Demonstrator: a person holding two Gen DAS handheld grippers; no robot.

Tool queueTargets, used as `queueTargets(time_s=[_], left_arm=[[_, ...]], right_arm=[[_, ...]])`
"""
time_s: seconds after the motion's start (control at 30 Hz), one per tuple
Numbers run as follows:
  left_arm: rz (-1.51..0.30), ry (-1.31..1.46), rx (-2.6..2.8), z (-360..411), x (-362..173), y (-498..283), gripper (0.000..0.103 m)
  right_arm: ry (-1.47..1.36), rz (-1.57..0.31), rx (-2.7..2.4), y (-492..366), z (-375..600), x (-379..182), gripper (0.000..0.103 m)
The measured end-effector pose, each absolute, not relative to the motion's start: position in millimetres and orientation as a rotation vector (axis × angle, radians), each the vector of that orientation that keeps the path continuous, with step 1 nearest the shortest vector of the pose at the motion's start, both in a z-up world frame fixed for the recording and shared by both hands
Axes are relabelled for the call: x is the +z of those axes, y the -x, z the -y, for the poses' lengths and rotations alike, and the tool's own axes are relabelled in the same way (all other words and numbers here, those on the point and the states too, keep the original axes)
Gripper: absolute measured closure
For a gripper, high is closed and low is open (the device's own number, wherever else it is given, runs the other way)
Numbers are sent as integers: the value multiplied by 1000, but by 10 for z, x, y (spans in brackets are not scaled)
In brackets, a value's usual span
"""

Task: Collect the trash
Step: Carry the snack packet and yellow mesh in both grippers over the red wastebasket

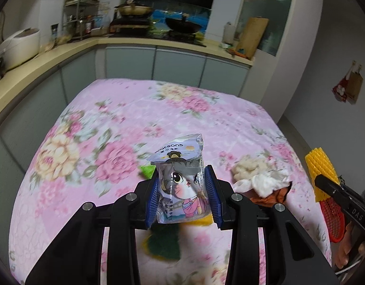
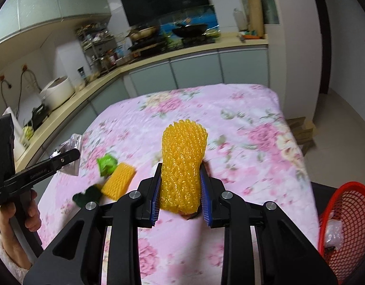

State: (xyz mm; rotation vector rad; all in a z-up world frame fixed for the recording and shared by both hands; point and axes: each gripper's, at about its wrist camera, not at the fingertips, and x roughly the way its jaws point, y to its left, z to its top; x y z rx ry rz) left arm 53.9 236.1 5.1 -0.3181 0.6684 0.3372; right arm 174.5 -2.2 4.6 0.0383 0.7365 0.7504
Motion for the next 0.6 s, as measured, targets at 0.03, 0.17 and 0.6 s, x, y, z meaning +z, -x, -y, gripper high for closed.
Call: queueTargets(time_s=[0.03,0.17,0.6], left_arm=[[-664,313,330,-2336,71,-573,68],[-654,300,297,-2228,137,-713,68],[-665,264,164,-1753,207,-1200,68]], right_arm=[[-46,-730,741,-1776,68,66,75],[-71,-714,704,-1874,211,109,75],[-131,-702,581,-2092,721,81,75]])
